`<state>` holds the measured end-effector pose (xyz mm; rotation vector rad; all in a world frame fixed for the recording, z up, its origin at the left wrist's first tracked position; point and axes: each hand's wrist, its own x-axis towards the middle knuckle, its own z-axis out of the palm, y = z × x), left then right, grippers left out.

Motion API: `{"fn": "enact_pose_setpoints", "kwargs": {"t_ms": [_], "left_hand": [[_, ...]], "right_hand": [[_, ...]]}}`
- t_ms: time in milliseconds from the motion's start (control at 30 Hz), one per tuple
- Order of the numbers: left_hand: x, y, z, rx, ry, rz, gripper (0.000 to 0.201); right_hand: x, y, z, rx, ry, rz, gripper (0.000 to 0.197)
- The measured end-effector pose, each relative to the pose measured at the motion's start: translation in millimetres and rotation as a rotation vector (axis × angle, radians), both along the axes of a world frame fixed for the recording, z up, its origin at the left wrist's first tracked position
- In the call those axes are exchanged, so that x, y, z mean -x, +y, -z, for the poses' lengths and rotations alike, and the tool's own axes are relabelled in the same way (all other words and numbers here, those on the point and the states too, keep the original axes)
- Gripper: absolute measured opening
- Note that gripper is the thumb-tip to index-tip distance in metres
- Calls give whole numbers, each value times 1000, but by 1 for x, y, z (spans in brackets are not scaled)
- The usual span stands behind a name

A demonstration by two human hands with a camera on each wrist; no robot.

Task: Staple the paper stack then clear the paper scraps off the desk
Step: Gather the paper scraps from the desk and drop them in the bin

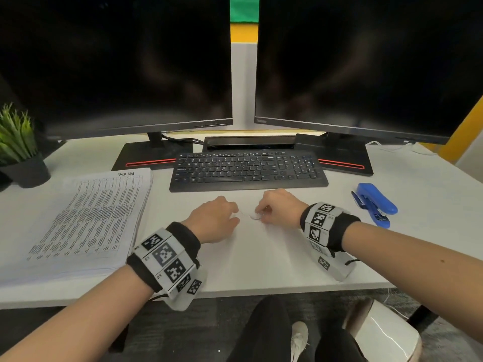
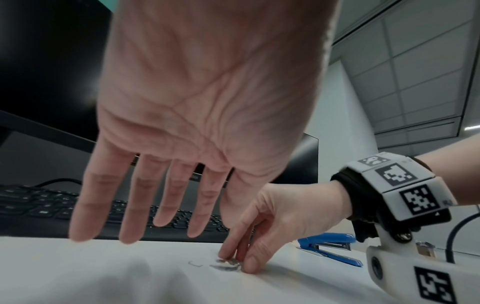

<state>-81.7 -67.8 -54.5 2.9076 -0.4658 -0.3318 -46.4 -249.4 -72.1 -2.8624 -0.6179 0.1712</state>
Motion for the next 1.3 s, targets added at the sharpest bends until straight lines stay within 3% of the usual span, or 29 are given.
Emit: {"fn": "enact_pose_setpoints", "kwargs": {"t_ms": [300, 600, 733, 833, 967, 1233, 1300], "left_hand": [[-4, -4, 2, 17, -44, 16, 35], [-11, -9, 7, -32, -41, 22, 36], [-14, -20, 9, -146, 26, 42, 35], [-12, -32, 13, -190, 99, 76, 39], [-13, -47, 21, -155, 66, 97, 41], [-31, -60, 8, -47, -26, 71, 32], [-35, -61, 4, -29, -21, 60, 38]], "right_hand": [[-6, 2, 3, -37, -22, 29, 19], [1, 11, 10, 148, -11, 15, 22], [2, 13, 11, 156, 5, 66, 25], [-3, 8, 11, 68, 66, 139, 23], [-4, -7, 5, -153, 123, 254, 15], [1, -33, 8, -642, 333, 418, 30], [3, -35, 8, -696, 355, 444, 28]]}}
